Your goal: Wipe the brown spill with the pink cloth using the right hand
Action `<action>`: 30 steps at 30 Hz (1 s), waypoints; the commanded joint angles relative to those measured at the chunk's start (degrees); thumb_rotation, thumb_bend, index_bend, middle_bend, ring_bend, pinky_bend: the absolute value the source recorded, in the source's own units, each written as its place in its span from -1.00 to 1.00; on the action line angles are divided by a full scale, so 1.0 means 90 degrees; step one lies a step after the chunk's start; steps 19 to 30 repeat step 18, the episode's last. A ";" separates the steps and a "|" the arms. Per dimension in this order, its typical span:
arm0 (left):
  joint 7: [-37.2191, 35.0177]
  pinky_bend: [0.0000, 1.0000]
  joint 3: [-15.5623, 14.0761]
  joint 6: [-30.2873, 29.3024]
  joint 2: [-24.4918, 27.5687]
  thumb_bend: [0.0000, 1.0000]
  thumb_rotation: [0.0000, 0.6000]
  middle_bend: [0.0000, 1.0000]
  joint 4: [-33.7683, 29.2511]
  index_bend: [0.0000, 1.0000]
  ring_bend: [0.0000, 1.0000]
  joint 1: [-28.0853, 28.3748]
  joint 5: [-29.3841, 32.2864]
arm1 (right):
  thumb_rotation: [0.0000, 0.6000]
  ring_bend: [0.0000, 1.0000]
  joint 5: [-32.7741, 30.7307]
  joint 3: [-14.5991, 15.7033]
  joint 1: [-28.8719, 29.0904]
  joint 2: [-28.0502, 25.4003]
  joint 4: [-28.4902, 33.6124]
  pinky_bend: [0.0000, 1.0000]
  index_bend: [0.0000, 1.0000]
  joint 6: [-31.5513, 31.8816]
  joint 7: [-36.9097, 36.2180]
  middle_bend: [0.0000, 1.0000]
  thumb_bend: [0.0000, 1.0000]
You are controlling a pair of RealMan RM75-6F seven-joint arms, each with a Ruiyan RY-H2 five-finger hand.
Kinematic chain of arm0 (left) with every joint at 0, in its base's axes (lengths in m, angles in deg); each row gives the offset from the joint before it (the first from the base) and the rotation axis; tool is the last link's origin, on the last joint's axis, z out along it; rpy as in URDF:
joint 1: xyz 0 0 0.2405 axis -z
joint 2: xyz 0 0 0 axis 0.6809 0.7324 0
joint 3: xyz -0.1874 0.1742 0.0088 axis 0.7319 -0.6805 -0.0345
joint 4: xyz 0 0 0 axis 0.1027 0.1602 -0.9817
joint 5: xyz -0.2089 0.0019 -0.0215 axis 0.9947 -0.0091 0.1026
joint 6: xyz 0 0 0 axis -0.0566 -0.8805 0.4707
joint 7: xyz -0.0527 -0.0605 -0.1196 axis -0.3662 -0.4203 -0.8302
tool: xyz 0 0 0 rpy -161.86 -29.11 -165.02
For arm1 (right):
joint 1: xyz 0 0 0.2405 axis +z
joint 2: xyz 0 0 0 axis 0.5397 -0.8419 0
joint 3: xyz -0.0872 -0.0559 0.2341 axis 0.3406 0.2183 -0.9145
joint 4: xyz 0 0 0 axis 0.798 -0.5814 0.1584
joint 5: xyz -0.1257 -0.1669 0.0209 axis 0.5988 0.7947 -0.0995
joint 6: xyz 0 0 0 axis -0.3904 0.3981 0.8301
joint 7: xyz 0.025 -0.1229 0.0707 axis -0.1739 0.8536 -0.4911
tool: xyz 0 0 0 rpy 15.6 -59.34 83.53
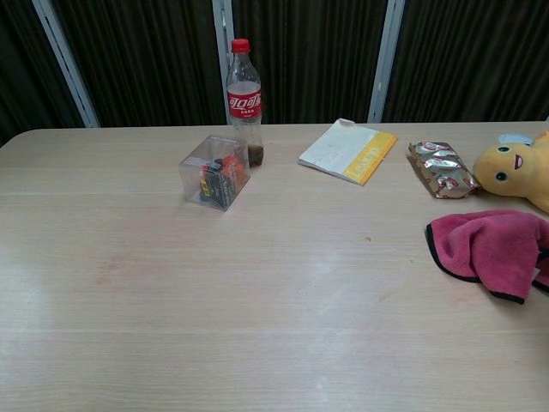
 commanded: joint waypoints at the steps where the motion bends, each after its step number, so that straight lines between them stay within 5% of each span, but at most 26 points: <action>1: 0.0027 -1.00 0.0003 -0.0020 -0.0008 -1.00 1.00 -1.00 0.0008 -1.00 -1.00 -0.0007 -0.0009 | 1.00 -1.00 0.1192 0.0793 -0.0678 -0.0497 -0.0498 -0.91 -1.00 0.0821 -0.0516 -1.00 -1.00; 9: 0.0103 -1.00 0.0008 -0.0086 -0.0042 -1.00 1.00 -1.00 0.0083 -1.00 -1.00 -0.0019 -0.0072 | 1.00 -1.00 0.1460 0.0882 -0.1118 -0.0600 -0.0793 -0.93 -1.00 0.1286 -0.1263 -1.00 -1.00; 30: 0.0093 -1.00 0.0025 -0.0121 -0.0044 -1.00 1.00 -1.00 0.0099 -1.00 -1.00 -0.0021 -0.0087 | 1.00 -1.00 0.1458 0.0790 -0.1146 -0.0569 -0.0742 -0.94 -1.00 0.1023 -0.1257 -1.00 -1.00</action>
